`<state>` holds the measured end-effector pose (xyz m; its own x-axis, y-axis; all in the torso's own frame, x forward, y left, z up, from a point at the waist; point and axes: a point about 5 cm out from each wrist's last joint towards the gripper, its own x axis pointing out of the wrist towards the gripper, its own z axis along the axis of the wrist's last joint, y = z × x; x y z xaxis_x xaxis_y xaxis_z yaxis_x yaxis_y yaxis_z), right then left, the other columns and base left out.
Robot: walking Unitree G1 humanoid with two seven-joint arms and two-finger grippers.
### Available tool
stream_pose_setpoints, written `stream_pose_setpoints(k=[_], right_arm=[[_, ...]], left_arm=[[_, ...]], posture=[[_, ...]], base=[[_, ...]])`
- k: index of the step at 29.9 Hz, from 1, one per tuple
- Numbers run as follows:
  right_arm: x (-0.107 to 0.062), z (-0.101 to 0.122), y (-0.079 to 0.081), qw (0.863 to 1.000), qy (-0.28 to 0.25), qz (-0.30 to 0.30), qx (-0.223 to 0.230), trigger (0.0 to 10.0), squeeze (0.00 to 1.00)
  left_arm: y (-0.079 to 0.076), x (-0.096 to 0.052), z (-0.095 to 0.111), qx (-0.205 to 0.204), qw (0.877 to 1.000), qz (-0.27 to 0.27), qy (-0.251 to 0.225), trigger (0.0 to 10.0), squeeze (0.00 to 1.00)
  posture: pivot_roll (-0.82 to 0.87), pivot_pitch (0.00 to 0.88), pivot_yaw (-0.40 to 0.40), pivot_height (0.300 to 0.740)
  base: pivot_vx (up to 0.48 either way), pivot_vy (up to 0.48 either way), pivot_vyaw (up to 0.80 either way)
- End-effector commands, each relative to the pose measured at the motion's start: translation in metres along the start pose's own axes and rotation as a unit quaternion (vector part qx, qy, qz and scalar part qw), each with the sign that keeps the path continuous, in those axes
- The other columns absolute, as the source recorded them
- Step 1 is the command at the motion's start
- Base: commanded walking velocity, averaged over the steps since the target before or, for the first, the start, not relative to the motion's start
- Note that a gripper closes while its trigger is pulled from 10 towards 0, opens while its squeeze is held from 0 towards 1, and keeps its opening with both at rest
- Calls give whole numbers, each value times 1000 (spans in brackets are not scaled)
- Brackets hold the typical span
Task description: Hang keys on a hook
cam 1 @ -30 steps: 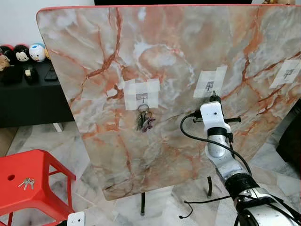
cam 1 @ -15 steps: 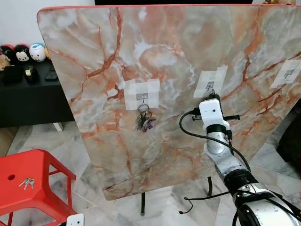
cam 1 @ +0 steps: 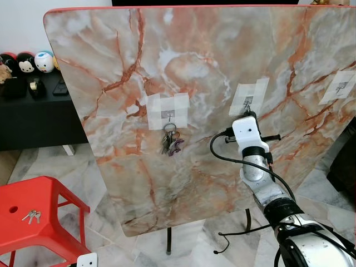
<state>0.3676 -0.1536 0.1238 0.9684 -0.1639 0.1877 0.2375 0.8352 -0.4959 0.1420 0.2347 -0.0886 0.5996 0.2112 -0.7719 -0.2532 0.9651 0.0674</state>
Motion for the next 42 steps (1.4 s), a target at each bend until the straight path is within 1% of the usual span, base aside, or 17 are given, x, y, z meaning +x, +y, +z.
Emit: stream_pose_setpoints(k=[1,15,16,17,23,27,29,32,36,37,38,39,40,41,42], right_arm=[[2,2,1,1000,3,7,-7,10000,0],[-1,-3,5,1000,17,18,-3,10000,0],[-1,-3,5,1000,19,18,0,10000,706],[-1,-4,5,1000,21,19,5,10000,1000],[-3,-5,3,1000,17,11,6,10000,1000],[-5,-5,5,1000,11,21,11,10000,1000],[-9,-5,10,999,7,46,28,10000,1000],[-18,-6,18,995,-13,91,38,10000,1000],[-23,-8,21,992,-22,112,44,10000,1000],[-30,-8,23,987,-37,142,58,10000,341],[-34,-8,23,984,-47,158,64,10000,0],[-38,-9,22,982,-53,168,69,10000,0],[-44,-15,19,979,-50,183,71,10000,0],[-48,-26,14,983,-23,172,60,10000,0],[-48,-26,14,983,-23,172,60,10000,0]], left_arm=[[-3,-1,-7,2,1000,-5,15,10000,0],[-5,-2,-8,4,1000,-7,17,10000,0],[-5,-2,-8,4,1000,-8,16,10000,0],[-6,-1,-7,4,1000,-8,15,10000,0],[-6,-1,-7,4,1000,-9,16,10000,0],[-6,-1,-7,5,1000,-9,16,10000,0],[-6,-1,-7,6,1000,-10,15,10000,0],[-5,-1,-8,6,1000,-10,16,10000,0],[-5,-2,-8,7,1000,-10,17,10000,0],[-5,-2,-10,7,1000,-10,20,10000,0],[-4,-3,-12,7,1000,-10,21,10000,0],[-4,-3,-12,8,1000,-10,22,10000,0],[-3,-4,-13,8,1000,-9,23,10000,0],[-2,-4,-13,10,1000,-10,24,10000,0],[-2,-4,-13,10,1000,-10,24,10000,0]], posture=[[31,0,-80,740],[30,0,-80,740],[31,0,-81,740],[30,0,-81,740],[26,0,-78,740],[26,0,-78,740],[25,0,-78,740],[22,0,-78,740],[17,0,-77,740],[16,0,-77,740],[13,0,-76,740],[11,0,-76,740],[3,0,-73,740],[-5,0,-69,740],[-5,0,-69,740]], base=[[0,0,0],[0,0,0],[0,0,0],[0,0,0],[0,0,0],[0,0,0],[0,0,0],[0,0,0],[0,0,0],[0,0,0],[0,0,0],[0,0,0],[0,0,0],[0,0,0],[0,0,0]])
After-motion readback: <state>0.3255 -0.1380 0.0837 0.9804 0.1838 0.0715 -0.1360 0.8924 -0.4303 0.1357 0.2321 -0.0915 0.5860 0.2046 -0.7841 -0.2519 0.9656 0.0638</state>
